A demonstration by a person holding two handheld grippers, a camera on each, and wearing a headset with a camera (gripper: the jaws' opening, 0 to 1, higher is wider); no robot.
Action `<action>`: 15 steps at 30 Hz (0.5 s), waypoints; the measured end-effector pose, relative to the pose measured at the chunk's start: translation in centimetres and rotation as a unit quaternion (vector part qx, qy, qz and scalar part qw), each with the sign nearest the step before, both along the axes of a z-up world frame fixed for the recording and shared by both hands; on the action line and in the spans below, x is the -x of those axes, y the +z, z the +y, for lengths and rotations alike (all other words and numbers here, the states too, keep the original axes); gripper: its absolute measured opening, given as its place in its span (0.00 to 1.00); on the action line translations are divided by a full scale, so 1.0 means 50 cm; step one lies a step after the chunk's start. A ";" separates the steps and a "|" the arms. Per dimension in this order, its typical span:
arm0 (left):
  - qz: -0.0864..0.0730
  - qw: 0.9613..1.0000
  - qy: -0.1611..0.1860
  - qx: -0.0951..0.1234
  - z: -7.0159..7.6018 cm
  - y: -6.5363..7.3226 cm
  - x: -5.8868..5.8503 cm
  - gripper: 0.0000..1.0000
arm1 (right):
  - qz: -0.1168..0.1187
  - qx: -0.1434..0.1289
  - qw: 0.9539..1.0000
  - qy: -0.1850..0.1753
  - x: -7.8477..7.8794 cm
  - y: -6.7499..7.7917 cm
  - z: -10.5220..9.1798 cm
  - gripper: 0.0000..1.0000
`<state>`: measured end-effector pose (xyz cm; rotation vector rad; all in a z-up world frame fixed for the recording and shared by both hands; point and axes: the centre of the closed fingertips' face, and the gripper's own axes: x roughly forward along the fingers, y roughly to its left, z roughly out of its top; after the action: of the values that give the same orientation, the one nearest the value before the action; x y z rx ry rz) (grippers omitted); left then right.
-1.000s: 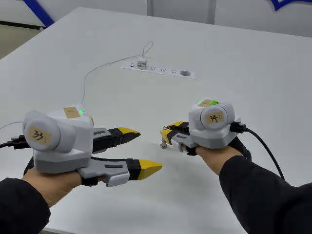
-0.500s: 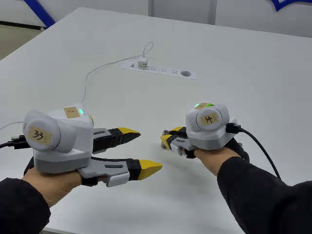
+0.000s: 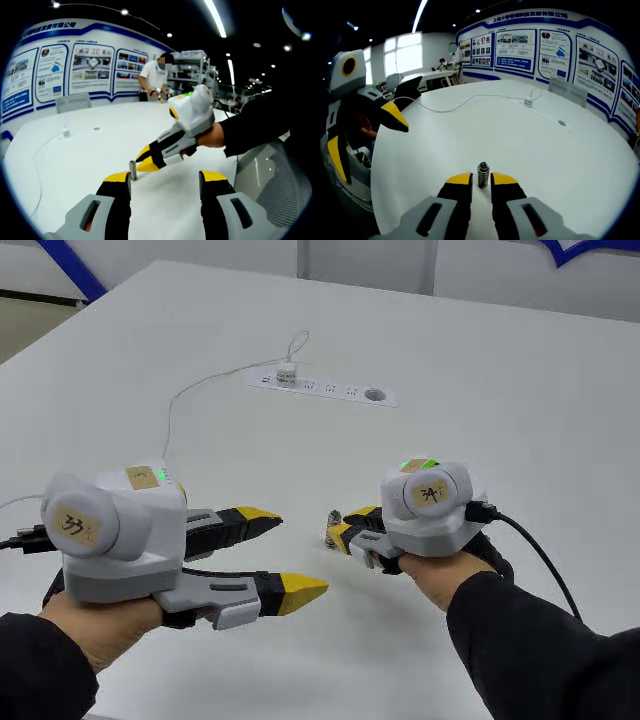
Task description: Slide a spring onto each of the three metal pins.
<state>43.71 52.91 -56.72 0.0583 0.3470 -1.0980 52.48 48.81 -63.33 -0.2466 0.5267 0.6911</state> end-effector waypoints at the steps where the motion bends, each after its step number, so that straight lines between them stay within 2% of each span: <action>1: 0.000 1.000 0.001 0.000 0.001 -0.001 0.000 0.56 | -0.001 0.000 1.000 0.001 0.003 0.002 -0.001 0.16; 10: 0.006 1.000 0.004 -0.002 0.005 -0.009 0.004 0.57 | -0.010 -0.005 1.000 0.009 0.040 0.018 -0.012 0.18; 15: 0.008 1.000 0.007 -0.001 0.006 -0.011 0.004 0.57 | -0.016 -0.007 1.000 0.023 0.075 0.035 -0.019 0.19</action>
<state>43.50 53.23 -57.26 0.0496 0.3617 -1.0853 48.71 47.84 -61.60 -0.2576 0.4878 0.7341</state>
